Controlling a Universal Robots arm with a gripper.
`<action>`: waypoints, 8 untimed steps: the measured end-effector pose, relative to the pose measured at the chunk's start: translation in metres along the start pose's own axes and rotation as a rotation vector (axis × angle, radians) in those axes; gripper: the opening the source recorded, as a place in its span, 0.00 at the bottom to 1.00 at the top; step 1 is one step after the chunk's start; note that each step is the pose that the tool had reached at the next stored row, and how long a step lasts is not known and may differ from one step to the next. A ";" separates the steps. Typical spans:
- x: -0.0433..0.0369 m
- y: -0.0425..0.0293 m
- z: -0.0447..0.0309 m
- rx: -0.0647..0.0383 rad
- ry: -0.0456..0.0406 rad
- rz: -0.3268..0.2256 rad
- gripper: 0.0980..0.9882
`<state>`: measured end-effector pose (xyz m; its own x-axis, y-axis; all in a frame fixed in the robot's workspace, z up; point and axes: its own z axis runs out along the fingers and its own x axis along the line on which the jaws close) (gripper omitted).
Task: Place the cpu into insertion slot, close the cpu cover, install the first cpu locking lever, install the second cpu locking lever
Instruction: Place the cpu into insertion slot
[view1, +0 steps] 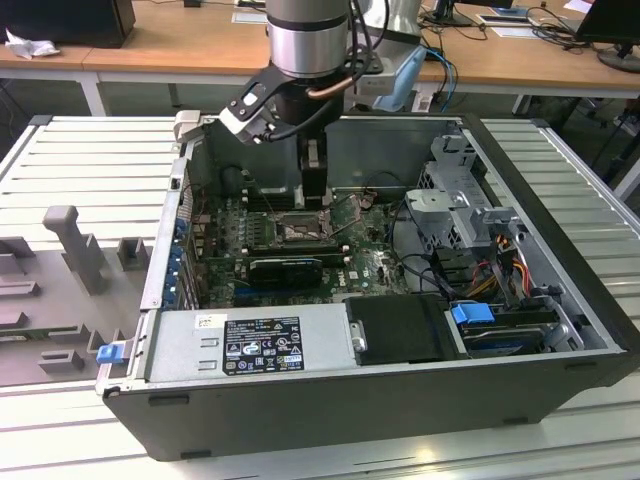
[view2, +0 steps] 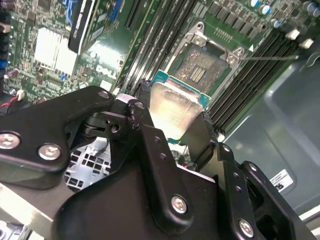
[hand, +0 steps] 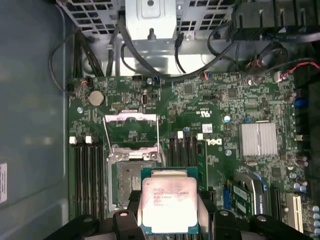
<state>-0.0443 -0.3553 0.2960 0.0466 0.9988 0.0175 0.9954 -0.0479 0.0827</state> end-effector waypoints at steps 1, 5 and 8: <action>0.0000 -0.0017 0.0009 0.000 0.0001 0.000 0.48; 0.0007 -0.0040 0.0075 0.000 0.0001 0.000 0.48; 0.0006 -0.0048 0.0106 0.000 0.0001 0.000 0.48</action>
<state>-0.0482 -0.3544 0.2850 0.0466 0.9988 0.0176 0.9955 -0.0479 0.0824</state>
